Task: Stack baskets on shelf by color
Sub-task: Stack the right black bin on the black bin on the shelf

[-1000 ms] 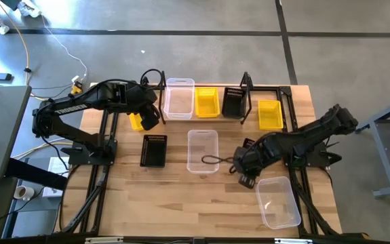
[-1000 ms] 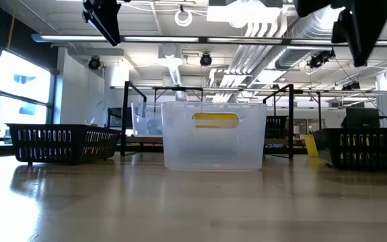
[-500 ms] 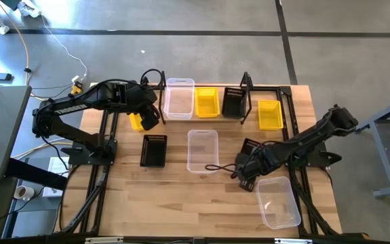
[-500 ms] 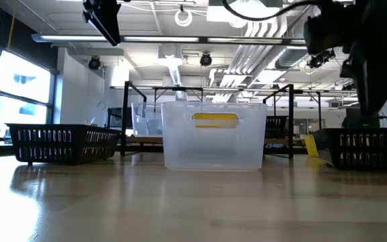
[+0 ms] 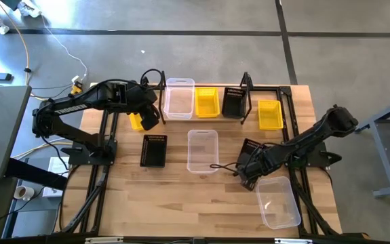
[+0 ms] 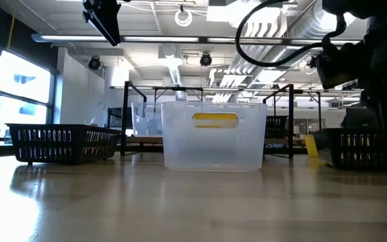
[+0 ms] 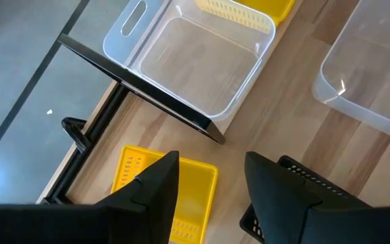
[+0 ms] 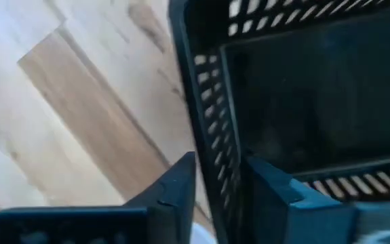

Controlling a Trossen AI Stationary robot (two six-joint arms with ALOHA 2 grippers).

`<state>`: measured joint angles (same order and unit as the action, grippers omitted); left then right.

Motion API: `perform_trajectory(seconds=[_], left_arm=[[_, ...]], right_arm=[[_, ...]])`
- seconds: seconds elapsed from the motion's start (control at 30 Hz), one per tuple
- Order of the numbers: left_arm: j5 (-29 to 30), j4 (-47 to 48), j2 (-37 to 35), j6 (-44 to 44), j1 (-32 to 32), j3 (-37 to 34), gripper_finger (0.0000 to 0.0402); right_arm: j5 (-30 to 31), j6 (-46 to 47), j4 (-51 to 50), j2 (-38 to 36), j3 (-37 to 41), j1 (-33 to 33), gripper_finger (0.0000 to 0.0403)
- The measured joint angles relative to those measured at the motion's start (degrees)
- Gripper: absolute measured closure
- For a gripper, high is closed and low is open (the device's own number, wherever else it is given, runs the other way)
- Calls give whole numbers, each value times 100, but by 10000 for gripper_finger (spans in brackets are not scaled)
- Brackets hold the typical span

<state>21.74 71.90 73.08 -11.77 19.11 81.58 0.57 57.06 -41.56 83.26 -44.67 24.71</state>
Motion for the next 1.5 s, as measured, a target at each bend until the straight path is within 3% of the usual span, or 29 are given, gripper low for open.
perform_trajectory(seconds=[0.13, 0.2, 0.77, 1.0, 1.5], left_arm=[[11, -2, 0, 0, 0, 0, 243], [11, -4, 0, 0, 0, 2, 243], [11, -7, 0, 0, 0, 1, 243], [11, -7, 0, 2, 0, 0, 243], [33, -7, 0, 195, 0, 0, 243]], right_arm=[[-113, -31, 80, 2, -82, 4, 381], [-75, -135, 67, 2, -197, 4, 393], [77, -805, -615, 2, -1680, 2, 402], [517, -1115, -1182, -15, -2226, -63, 402], [1402, -3699, -1274, -20, -2781, -1320, 403]])
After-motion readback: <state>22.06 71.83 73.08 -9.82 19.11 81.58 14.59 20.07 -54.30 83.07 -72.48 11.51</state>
